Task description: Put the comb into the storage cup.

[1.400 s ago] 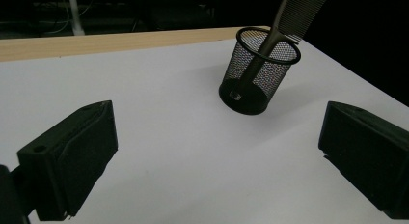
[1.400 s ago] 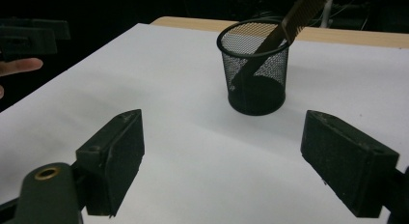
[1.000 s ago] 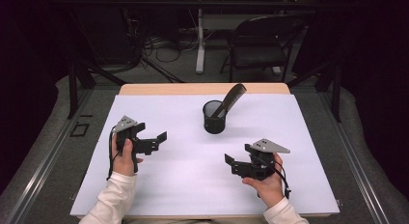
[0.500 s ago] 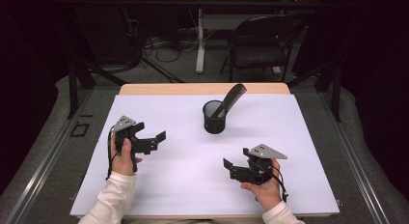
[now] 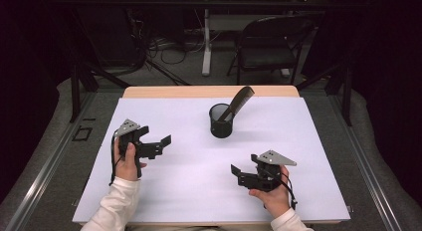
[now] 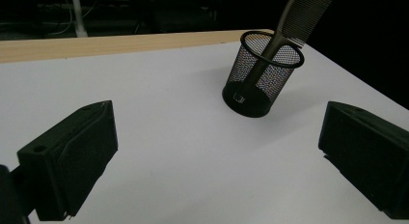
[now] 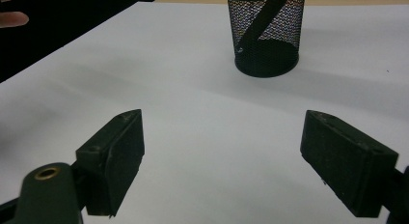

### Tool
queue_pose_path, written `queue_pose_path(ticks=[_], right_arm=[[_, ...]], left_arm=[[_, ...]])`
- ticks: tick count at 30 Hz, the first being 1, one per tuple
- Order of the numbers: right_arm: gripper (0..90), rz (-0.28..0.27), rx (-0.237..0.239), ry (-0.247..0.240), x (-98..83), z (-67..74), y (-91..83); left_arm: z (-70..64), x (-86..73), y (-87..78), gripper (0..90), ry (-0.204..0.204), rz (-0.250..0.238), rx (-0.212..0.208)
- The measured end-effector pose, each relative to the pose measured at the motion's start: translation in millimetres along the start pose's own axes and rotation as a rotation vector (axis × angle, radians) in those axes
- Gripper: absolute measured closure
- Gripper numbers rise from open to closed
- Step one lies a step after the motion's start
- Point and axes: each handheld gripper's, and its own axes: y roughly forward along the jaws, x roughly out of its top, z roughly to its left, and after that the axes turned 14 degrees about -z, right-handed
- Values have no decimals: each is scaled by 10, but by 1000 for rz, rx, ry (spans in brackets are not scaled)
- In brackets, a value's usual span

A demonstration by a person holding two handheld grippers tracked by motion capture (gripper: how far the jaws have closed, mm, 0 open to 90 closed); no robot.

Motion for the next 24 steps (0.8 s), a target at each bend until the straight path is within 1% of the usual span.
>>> queue_pose_path(ticks=[5,8,17,24], right_arm=[[154,-6,-2,5,-13,-15,3],[154,3,-5,7,-21,-17,6],[155,12,-3,-4,-41,-15,19],[154,9,-6,0,-41,-28,16]], left_arm=[[1,-1,1,3,0,1,1],[3,0,1,3,1,-1,1],[10,1,3,3,0,-2,3],[15,1,7,3,-1,-2,4]])
